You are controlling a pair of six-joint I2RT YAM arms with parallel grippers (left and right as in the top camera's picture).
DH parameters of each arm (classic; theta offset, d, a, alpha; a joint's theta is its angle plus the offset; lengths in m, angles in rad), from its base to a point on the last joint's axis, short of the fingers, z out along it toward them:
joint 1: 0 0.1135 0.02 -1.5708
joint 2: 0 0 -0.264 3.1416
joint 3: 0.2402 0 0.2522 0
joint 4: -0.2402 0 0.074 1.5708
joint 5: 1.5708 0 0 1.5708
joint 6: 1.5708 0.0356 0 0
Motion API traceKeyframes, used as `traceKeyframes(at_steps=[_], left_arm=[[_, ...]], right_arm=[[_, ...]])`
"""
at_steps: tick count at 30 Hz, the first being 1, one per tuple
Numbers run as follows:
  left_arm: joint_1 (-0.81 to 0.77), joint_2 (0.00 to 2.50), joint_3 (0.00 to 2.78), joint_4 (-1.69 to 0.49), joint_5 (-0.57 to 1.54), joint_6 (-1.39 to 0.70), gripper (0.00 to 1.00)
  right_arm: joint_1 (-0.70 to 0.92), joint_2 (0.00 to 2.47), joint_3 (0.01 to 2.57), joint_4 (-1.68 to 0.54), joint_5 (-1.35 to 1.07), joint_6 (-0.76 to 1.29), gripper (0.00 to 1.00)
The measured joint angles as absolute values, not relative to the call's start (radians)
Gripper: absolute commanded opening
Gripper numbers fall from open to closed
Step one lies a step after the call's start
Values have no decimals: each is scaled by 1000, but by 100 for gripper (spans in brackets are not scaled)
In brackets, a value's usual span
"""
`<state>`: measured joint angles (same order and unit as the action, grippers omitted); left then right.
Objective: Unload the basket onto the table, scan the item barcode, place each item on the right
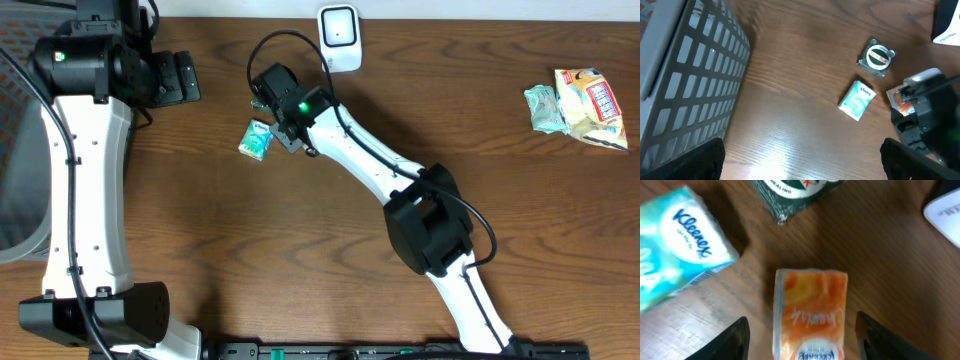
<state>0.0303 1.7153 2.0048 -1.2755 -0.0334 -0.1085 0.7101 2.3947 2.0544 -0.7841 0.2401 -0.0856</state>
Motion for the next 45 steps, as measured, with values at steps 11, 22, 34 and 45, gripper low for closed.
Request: traceKeyframes(at_steps=[11,22,34,45], left_arm=[[30,1715,2005,-1275,-33,-109,98],[30,1715,2005,-1275,-33,-108,98],[30,1715,2005,-1275,-33,-109,98],[30,1715,2005,-1275,-33,-109,98]], right_arm=[[709,2394,1886,-582,263,-122,53],[680,2379,1864,-582,279,-65,13],[575,2330,1931,-783,15,67,3],[346,2276,1945,-932,-605,84,1]])
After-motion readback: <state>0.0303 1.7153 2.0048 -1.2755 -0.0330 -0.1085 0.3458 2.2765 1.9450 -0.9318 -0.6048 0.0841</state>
